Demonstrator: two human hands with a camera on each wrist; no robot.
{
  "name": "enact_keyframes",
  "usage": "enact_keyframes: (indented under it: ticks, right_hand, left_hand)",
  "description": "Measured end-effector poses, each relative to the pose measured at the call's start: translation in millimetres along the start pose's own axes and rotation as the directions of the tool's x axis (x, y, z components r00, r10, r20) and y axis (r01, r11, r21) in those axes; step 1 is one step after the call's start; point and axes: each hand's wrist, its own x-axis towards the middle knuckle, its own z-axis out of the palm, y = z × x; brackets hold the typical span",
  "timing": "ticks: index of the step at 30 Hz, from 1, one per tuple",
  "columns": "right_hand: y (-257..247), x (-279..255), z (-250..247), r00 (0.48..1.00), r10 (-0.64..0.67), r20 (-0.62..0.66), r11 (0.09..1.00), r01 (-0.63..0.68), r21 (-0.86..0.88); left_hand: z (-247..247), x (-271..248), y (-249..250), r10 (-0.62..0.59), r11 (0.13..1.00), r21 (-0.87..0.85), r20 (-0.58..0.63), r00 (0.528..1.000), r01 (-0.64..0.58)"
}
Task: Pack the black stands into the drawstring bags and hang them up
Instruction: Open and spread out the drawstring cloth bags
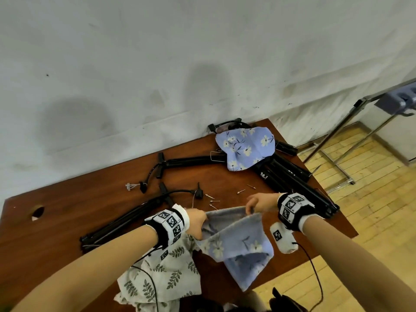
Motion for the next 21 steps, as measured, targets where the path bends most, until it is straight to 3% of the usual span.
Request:
enact_keyframes:
  ticks: [5,8,10,13,16,21]
  right_hand:
    - [5,42,-8,0.992,0.048,-0.117,0.995,-0.038,0.089]
    - [15,68,-11,0.938,0.105,-0.331,0.979,-0.039,0.2]
    - [20,86,-10,0.889,0.112,-0.443,0.993,-0.084,0.083]
    - [26,106,-6,0.895,0.076,-0.44,0.988,-0.125,-0.085]
    - [39,121,0,0.883,0.082,-0.463,0.98,-0.155,-0.122]
    - [47,131,7,0.805,-0.06,-0.59,0.937,-0.159,-0.312]
  left_hand:
    - [7,21,8,-0.023,0.998,0.061,0.044,0.999,0.021]
    - [1,33,12,-0.015,0.991,0.134,0.081,0.997,0.004]
    - [-6,40,14,-0.002,0.986,0.164,0.095,0.996,-0.013]
    - [-13,48,15,0.013,0.985,0.17,0.098,0.995,-0.03]
    - [-14,53,13,0.042,0.988,0.142,0.09,0.995,-0.054]
    - [-10,52,6,0.047,0.997,0.057,0.1,0.994,-0.053]
